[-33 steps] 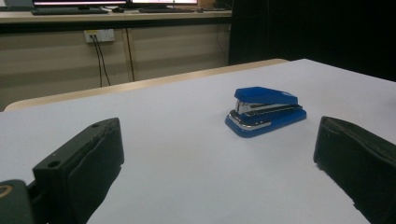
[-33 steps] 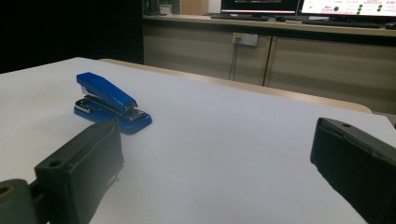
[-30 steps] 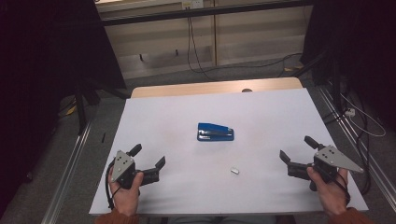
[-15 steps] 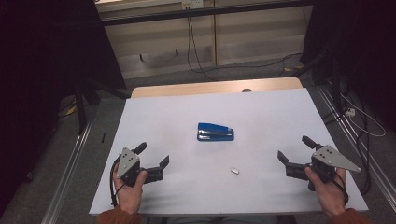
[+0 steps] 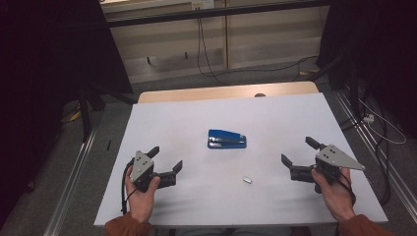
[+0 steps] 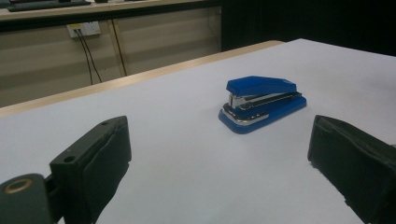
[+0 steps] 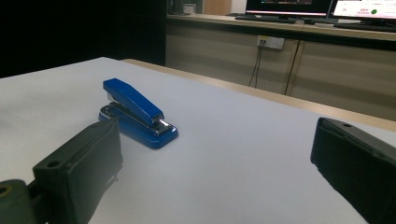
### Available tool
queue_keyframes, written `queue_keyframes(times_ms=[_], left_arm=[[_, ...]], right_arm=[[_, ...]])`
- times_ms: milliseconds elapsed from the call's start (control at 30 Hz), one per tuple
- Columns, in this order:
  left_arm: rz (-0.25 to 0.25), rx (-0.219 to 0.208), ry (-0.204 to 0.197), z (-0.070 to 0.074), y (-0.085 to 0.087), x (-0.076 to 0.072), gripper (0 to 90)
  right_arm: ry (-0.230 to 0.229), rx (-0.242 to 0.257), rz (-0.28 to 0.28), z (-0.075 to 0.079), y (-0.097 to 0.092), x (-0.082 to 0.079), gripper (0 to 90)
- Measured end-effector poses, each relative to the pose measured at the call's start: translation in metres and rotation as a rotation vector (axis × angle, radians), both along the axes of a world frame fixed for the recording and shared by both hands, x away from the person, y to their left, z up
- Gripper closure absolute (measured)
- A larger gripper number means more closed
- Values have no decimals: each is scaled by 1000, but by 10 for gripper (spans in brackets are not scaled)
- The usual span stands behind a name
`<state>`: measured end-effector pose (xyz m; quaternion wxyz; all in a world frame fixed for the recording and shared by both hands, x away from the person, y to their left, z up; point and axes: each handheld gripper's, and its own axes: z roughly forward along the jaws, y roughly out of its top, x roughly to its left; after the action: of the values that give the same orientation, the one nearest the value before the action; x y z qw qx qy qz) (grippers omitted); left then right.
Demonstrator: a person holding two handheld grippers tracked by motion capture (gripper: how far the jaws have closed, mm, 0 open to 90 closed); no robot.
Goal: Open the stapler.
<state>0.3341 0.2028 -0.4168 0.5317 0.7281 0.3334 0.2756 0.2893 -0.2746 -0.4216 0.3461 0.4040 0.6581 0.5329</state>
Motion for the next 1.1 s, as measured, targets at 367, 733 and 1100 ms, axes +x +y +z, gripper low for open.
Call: queue_keyframes(times_ms=[367, 733, 1100], left_arm=[[-18, 14, 21, -1, -10, 14, 65], [-16, 12, 8, 0, -21, 26, 48], [-71, 14, 8, -2, -37, 40, 47]], right_arm=[[-3, -5, 77, 7, 24, 14, 13], [-16, -28, 101, 10, 39, 28, 12], [-20, -46, 139, 10, 62, 47, 10]])
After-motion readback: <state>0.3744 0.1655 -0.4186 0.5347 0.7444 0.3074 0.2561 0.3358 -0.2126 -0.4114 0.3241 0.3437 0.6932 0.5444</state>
